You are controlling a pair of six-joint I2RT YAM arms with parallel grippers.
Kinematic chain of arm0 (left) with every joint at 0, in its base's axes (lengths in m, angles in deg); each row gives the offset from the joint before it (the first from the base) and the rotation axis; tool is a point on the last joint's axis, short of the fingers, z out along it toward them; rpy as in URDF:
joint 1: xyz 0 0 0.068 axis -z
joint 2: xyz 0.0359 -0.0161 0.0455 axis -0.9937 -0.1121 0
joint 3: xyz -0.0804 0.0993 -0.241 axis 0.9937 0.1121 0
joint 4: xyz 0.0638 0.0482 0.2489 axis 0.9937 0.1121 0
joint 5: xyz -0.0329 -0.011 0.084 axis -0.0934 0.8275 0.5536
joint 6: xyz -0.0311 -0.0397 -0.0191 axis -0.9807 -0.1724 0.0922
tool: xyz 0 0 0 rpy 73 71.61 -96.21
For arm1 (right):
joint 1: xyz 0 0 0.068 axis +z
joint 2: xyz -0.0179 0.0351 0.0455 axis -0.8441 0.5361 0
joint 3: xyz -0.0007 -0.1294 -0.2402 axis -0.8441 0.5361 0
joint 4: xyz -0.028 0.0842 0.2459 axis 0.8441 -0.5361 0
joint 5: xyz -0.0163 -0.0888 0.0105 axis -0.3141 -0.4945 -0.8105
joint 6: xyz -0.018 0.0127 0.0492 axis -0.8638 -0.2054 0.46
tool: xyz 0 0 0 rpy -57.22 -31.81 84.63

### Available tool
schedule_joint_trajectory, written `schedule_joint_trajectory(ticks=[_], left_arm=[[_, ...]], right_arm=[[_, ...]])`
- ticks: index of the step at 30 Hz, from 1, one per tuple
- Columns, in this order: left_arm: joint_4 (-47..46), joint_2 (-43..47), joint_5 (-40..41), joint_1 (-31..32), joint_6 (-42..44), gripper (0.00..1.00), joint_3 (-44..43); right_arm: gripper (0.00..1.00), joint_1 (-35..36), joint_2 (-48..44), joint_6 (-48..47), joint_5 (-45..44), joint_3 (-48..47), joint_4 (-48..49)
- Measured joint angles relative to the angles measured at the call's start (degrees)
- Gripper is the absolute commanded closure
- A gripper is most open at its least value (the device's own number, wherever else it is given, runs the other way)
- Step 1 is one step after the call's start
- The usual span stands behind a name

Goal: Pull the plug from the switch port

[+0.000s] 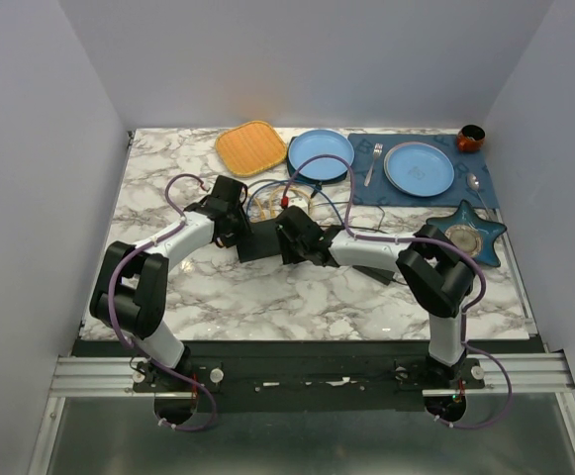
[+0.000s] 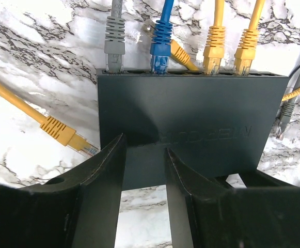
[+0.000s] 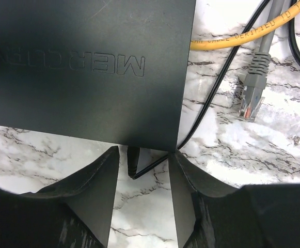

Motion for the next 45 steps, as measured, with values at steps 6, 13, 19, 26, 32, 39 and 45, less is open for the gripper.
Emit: schedule_joint_trajectory(ticks=[6, 13, 19, 26, 32, 39, 45], left_arm=[[0.0, 0.0, 0.0, 0.0, 0.0, 0.53, 0.0], [0.0, 0.0, 0.0, 0.0, 0.0, 0.53, 0.3], [-0.6, 0.7, -0.5, 0.0, -0.1, 0.52, 1.4], [-4.2, 7.7, -3.8, 1.6, -2.8, 0.52, 9.3], [-8.6, 10.2, -5.4, 7.2, -5.6, 0.57, 12.9], [-11.7, 6.9, -5.5, 7.6, -7.4, 0.59, 13.0], [-12.7, 2.4, -5.5, 7.6, -8.7, 0.62, 12.9]], right_arm=[[0.59, 0.0, 0.3, 0.0, -0.7, -0.6, -0.5], [0.87, 0.0, 1.2, -0.1, -0.6, -1.8, -0.4], [0.99, 0.0, 1.2, 0.0, -0.6, -1.8, -0.6], [0.99, 0.0, 1.1, -0.1, -0.6, -1.7, -0.6], [0.99, 0.0, 0.8, -0.1, -0.4, -1.6, -0.6], [0.99, 0.0, 0.5, -1.1, 0.7, -1.4, -0.6], [0.99, 0.0, 0.0, -1.6, 1.6, -0.6, -0.5]])
